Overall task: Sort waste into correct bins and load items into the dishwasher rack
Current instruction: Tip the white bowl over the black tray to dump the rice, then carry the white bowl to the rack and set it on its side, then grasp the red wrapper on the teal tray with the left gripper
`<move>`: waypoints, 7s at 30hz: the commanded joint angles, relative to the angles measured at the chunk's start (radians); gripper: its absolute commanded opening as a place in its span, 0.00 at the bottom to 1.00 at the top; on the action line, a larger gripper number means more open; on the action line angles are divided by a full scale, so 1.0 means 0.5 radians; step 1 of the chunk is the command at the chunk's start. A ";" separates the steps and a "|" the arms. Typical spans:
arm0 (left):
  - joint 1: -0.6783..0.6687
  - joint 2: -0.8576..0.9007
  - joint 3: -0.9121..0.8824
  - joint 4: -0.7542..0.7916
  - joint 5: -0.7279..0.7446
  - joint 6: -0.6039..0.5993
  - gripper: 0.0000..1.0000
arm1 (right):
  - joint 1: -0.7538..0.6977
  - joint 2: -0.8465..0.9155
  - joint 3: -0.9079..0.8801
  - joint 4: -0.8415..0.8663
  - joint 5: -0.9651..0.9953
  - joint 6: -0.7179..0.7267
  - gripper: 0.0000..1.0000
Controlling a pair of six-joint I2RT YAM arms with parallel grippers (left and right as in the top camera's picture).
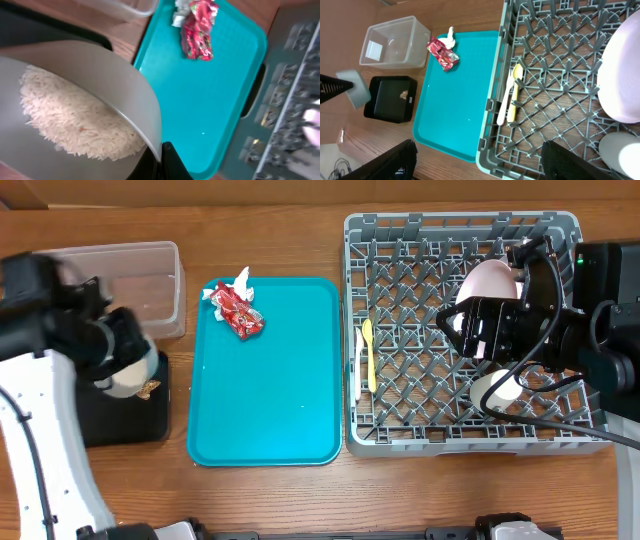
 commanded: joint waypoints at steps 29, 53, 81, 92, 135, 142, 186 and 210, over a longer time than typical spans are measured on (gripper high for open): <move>1.328 -0.020 -1.510 1.480 1.675 0.920 0.04 | 0.008 -0.009 0.002 -0.003 0.013 -0.006 0.83; 1.418 -0.013 -1.536 1.527 1.769 1.287 0.05 | 0.008 -0.009 0.002 0.005 0.013 -0.005 0.83; 1.480 -0.011 -1.548 1.471 2.162 1.298 0.04 | 0.008 -0.009 0.002 -0.011 0.012 -0.005 0.83; 1.413 -0.066 -1.548 1.349 2.422 1.118 0.04 | 0.008 -0.010 0.002 0.005 0.011 -0.005 0.83; -1.411 0.874 -1.172 4.559 1.334 -1.006 0.04 | 0.002 -0.331 0.005 0.269 0.418 0.271 0.88; -1.418 0.997 -1.172 4.651 1.277 -0.990 0.04 | 0.002 -0.331 0.005 0.268 0.418 0.271 0.88; -1.156 0.746 -1.172 4.520 1.621 -1.263 1.00 | 0.002 -0.331 0.004 0.192 0.484 0.266 0.89; -1.342 -0.042 -0.879 1.983 -1.020 -0.311 0.91 | 0.002 -0.331 0.004 0.146 0.484 0.266 0.92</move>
